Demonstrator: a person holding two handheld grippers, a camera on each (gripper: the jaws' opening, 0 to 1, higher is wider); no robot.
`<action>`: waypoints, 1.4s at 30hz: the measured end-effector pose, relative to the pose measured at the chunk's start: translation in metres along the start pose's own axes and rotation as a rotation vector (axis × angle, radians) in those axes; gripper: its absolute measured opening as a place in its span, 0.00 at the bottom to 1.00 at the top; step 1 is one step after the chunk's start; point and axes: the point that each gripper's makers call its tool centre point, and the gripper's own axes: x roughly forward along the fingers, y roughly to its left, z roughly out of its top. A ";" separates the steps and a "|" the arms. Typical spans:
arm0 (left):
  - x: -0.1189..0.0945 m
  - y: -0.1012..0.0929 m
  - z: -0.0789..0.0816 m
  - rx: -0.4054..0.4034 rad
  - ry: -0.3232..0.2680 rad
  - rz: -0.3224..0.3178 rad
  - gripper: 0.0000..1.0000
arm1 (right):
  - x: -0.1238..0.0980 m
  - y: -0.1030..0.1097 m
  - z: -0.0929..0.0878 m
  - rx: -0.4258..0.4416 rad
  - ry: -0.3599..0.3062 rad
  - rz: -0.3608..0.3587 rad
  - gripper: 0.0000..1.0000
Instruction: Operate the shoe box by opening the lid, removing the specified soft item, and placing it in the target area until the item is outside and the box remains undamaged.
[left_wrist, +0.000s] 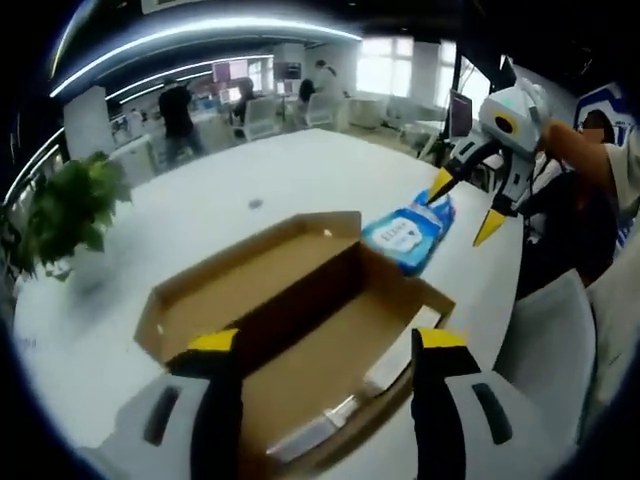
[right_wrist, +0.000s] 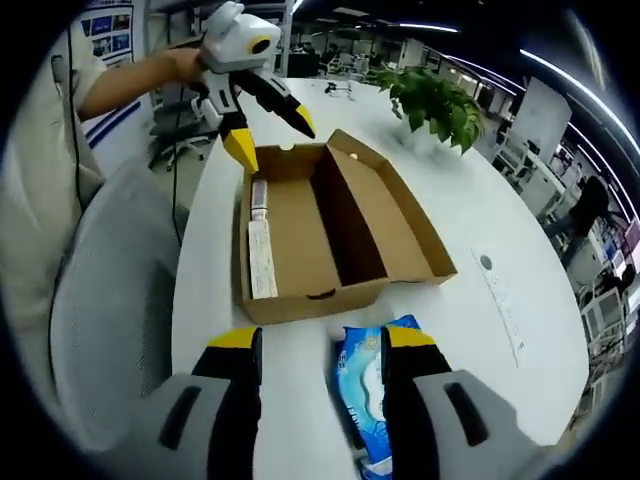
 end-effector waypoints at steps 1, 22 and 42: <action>-0.003 0.005 -0.004 -0.006 0.000 0.013 0.69 | 0.003 0.001 0.002 -0.002 -0.001 0.007 0.44; -0.043 0.051 -0.080 -0.149 0.065 0.149 0.47 | 0.059 0.022 0.028 -0.103 -0.007 0.146 0.39; -0.047 0.063 -0.120 -0.285 0.136 0.196 0.24 | 0.103 0.036 0.013 -0.136 0.103 0.296 0.39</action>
